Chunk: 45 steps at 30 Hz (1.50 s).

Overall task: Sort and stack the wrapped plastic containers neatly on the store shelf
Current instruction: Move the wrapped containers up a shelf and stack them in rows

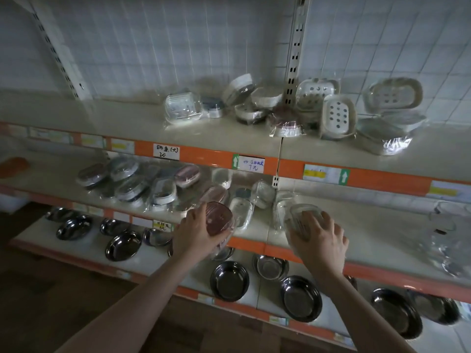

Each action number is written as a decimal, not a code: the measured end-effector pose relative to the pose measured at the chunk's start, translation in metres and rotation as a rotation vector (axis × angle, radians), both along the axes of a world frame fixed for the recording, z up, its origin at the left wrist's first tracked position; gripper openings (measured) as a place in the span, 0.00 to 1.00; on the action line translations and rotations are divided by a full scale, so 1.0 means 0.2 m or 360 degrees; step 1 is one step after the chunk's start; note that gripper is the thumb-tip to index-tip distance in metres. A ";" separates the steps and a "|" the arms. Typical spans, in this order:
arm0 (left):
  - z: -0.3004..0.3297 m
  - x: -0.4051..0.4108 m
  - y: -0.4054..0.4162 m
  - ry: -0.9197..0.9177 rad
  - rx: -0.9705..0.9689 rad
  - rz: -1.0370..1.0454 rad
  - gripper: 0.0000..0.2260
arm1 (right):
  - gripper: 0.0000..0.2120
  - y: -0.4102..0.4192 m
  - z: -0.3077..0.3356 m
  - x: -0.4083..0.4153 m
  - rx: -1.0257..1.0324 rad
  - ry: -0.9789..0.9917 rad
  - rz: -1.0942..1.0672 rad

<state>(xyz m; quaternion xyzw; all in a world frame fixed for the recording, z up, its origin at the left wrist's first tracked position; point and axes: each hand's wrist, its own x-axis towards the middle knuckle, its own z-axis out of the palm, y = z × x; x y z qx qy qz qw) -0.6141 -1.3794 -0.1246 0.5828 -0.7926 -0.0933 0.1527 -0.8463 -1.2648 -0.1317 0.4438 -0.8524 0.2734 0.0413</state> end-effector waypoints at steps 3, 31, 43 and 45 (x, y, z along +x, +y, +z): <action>-0.09 -0.11 -0.07 0.0027 0.0068 0.0031 0.44 | 0.22 -0.07 -0.11 -0.08 0.0052 -0.0047 -0.0031; -0.88 -0.74 -0.78 0.0264 0.0112 0.0211 0.45 | 0.29 -0.87 -0.97 -0.39 -0.0056 0.0032 -0.0088; -0.95 -0.80 -0.92 0.0390 0.0076 0.0222 0.46 | 0.30 -0.86 -1.11 -0.43 -0.0180 0.0260 -0.0020; -0.97 -0.77 -0.90 0.0385 0.0064 0.0185 0.48 | 0.34 -0.82 -1.12 -0.44 -0.0176 0.0224 -0.0018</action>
